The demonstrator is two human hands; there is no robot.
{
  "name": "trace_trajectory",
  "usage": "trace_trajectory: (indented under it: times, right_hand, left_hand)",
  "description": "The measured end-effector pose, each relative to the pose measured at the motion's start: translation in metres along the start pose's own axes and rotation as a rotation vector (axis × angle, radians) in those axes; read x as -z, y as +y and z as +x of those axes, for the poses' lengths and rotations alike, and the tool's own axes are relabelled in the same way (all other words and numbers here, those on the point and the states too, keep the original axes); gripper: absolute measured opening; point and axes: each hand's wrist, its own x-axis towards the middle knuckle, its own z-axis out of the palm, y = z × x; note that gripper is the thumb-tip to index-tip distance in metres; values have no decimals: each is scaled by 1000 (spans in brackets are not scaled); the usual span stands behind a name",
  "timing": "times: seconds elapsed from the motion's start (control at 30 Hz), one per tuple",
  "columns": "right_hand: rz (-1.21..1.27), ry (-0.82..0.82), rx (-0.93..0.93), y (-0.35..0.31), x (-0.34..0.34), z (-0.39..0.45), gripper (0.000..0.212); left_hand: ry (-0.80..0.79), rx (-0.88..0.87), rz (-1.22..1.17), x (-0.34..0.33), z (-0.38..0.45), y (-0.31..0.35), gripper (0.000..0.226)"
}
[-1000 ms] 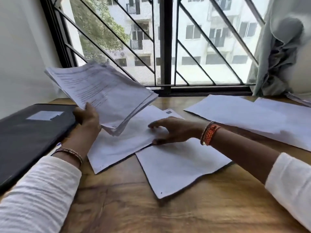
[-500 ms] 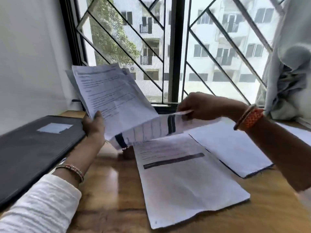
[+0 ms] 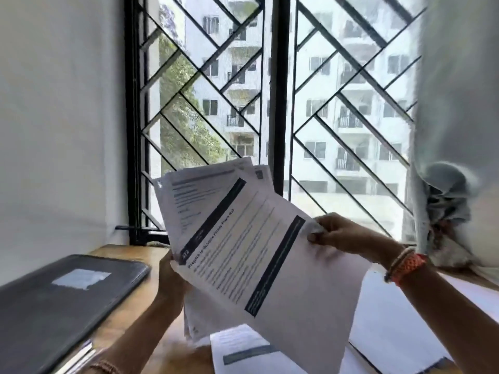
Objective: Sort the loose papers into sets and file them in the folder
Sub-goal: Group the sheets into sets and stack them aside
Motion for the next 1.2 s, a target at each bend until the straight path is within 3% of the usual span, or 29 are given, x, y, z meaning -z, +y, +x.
trace_trajectory:
  times: [0.17, 0.3, 0.4, 0.53, 0.63, 0.7, 0.8, 0.9, 0.97, 1.07, 1.13, 1.2]
  right_hand:
    - [87, -14, -26, 4, -9, -3, 21]
    - [113, -6, -60, 9, -9, -3, 21]
    - [90, 30, -73, 9, -11, -4, 25]
    - [207, 446, -97, 16, -1, -1, 20]
    - [302, 633, -118, 27, 14, -1, 17]
    - [149, 750, -151, 37, 20, -3, 16]
    - [-265, 1072, -163, 47, 23, -14, 22]
    - [-605, 1291, -35, 51, 32, -29, 43]
    - [-762, 1270, 120, 61, 38, -42, 55]
    - [-1027, 1029, 308, 68, 29, -62, 57]
    - [-1187, 760, 293, 76, 12, -78, 53]
    - [-1269, 430, 28, 86, -5, -91, 44]
  left_hand:
    - [-58, 10, -15, 2, -5, 1, 8]
    - [-36, 67, -26, 0, -6, 4, 25]
    - [-25, 55, 39, 0, -5, 3, 20]
    - [15, 41, 72, 5, 2, -5, 8]
    - [22, 36, 69, 6, 5, -8, 8]
    - [27, 29, 78, 6, 7, -10, 7]
    - [56, 13, 106, 6, 6, -11, 7]
    - [107, 5, 176, 5, 7, -13, 11]
    - [151, 7, 242, 5, 7, -19, 14]
    - [240, -13, 371, 9, 12, -23, 23]
    - [283, -12, 442, 12, 12, -27, 27]
    - [303, -12, 473, 14, 12, -29, 29]
